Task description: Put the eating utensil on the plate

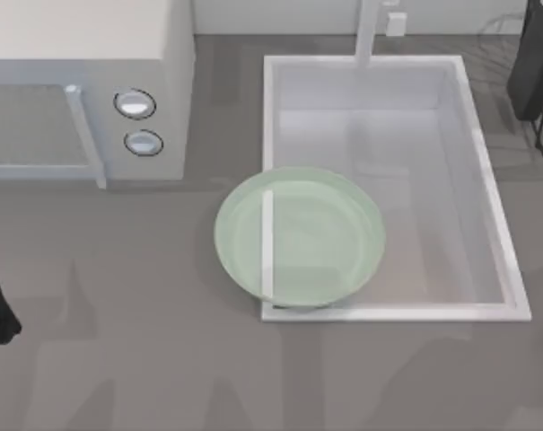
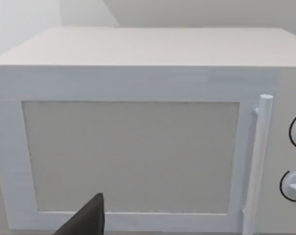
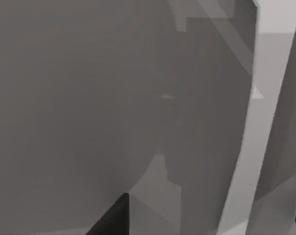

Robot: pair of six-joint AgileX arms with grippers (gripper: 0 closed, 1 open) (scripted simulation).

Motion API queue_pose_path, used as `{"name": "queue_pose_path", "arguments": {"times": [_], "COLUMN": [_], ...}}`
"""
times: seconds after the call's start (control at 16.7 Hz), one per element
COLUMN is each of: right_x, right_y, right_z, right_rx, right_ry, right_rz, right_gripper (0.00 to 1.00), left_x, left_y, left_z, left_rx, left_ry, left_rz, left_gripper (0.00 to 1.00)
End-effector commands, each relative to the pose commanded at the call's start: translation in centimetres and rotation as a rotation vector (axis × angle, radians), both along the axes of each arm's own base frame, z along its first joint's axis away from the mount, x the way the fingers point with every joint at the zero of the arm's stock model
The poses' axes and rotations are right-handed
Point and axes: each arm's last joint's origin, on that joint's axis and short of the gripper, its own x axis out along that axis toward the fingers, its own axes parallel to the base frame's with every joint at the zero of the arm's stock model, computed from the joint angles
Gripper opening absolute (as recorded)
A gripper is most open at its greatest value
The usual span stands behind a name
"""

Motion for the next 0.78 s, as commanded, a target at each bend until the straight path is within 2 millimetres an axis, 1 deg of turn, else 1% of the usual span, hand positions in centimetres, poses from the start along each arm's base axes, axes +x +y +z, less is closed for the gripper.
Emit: {"name": "queue_pose_path", "arguments": {"times": [0.3, 0.36, 0.42, 0.54, 0.66, 0.78], "right_x": [0.0, -0.1, -0.1, 0.2, 0.5, 0.4], "right_y": [0.0, 0.2, 0.2, 0.0, 0.0, 0.0], "right_z": [0.0, 2.2, 2.2, 3.1, 4.8, 7.0], "right_rx": [0.000, 0.015, 0.015, 0.015, 0.016, 0.019], "right_ry": [0.000, -0.018, -0.019, -0.021, -0.018, -0.003], "right_rz": [0.000, -0.023, -0.023, -0.023, -0.022, -0.020], "right_gripper": [0.00, 0.00, 0.00, 0.00, 0.00, 0.00], "left_x": [0.0, 0.0, 0.0, 0.0, 0.0, 0.0], "left_y": [0.0, 0.0, 0.0, 0.0, 0.0, 0.0], "left_z": [0.0, 0.0, 0.0, 0.0, 0.0, 0.0], "left_rx": [0.000, 0.000, 0.000, 0.000, 0.000, 0.000], "left_ry": [0.000, 0.000, 0.000, 0.000, 0.000, 0.000], "left_rz": [0.000, 0.000, 0.000, 0.000, 0.000, 0.000], "left_gripper": [1.00, 1.00, 1.00, 1.00, 1.00, 1.00]}}
